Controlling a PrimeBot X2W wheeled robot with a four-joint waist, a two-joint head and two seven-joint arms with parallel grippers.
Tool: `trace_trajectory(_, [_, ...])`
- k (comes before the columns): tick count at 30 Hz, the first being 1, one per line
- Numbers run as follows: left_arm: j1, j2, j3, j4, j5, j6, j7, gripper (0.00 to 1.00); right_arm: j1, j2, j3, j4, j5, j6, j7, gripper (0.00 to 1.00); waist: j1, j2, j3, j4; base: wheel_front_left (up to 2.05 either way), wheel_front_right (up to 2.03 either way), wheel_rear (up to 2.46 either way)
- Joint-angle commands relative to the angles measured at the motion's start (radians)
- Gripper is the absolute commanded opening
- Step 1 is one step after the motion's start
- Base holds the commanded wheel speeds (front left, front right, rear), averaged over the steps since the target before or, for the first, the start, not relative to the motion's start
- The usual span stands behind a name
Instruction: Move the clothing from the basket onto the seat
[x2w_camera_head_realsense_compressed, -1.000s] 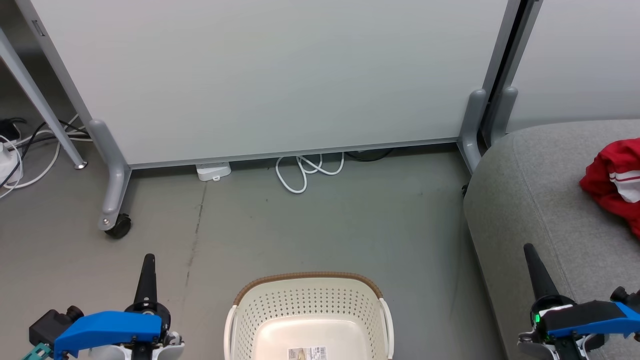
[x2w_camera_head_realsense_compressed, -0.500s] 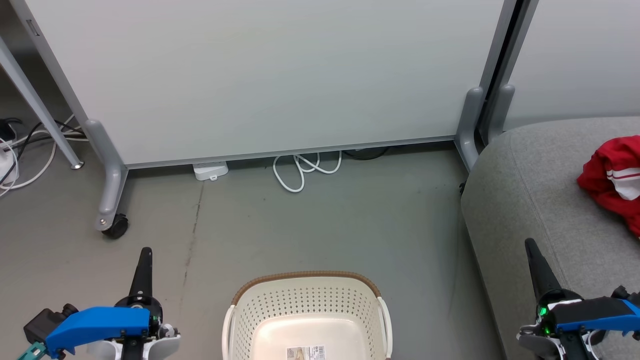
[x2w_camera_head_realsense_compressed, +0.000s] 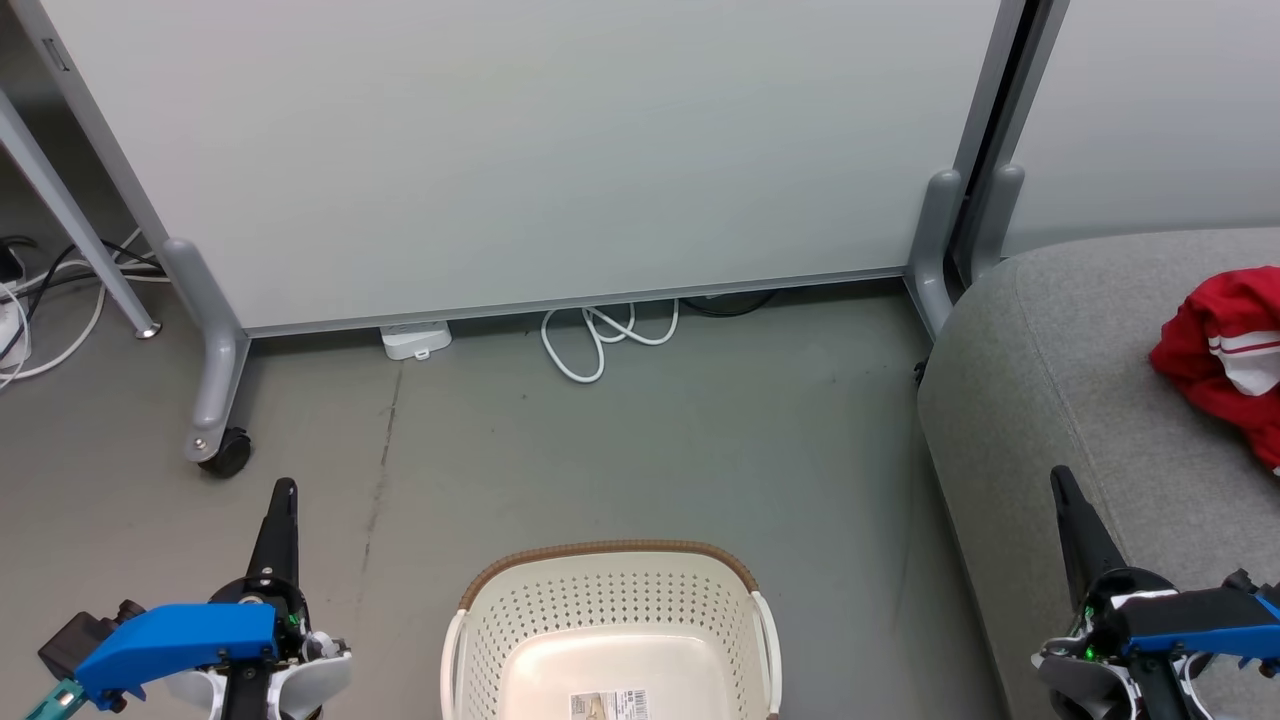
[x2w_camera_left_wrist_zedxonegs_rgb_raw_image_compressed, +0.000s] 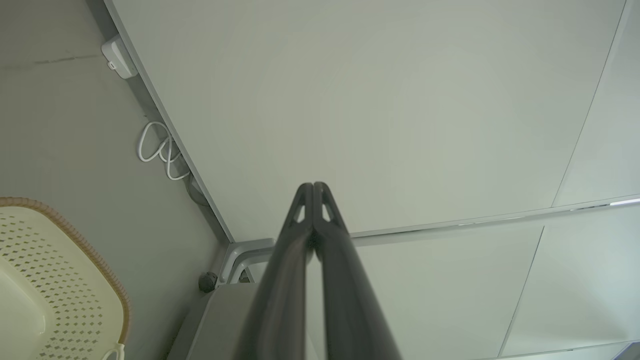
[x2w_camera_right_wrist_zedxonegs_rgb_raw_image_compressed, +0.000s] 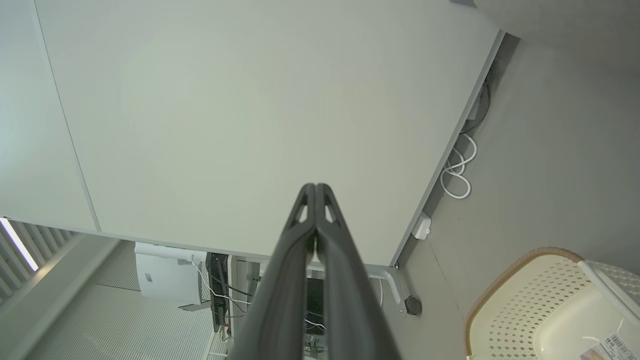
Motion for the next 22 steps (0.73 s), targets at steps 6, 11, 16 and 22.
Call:
trace_trajectory(6, [-0.021,-0.001,0.015,-0.014,-0.053,0.002,0.018,0.0,-0.02,0.004,-0.006,-0.004,0.062,0.0,0.014,0.0,0.0,-0.0001,0.002,-0.003,0.0,0.0,0.0])
trace_trajectory(11, [-0.024,-0.002,0.02,-0.019,-0.086,0.003,0.026,0.0,-0.024,0.005,-0.008,-0.003,0.098,0.0,0.021,0.0,0.0,-0.0001,0.003,-0.006,0.0,0.0,0.0])
trace_trajectory(16, [-0.026,-0.003,0.024,-0.024,-0.116,0.004,0.035,0.0,-0.023,0.006,-0.01,-0.002,0.133,0.0,0.027,0.0,0.0,-0.0001,0.004,-0.008,0.0,0.0,0.0])
trace_trajectory(22, [-0.029,-0.005,0.031,-0.028,-0.154,0.005,0.045,0.0,-0.029,0.007,-0.012,-0.002,0.173,0.0,0.035,0.0,0.0,-0.0001,0.006,-0.011,0.0,0.0,0.0])
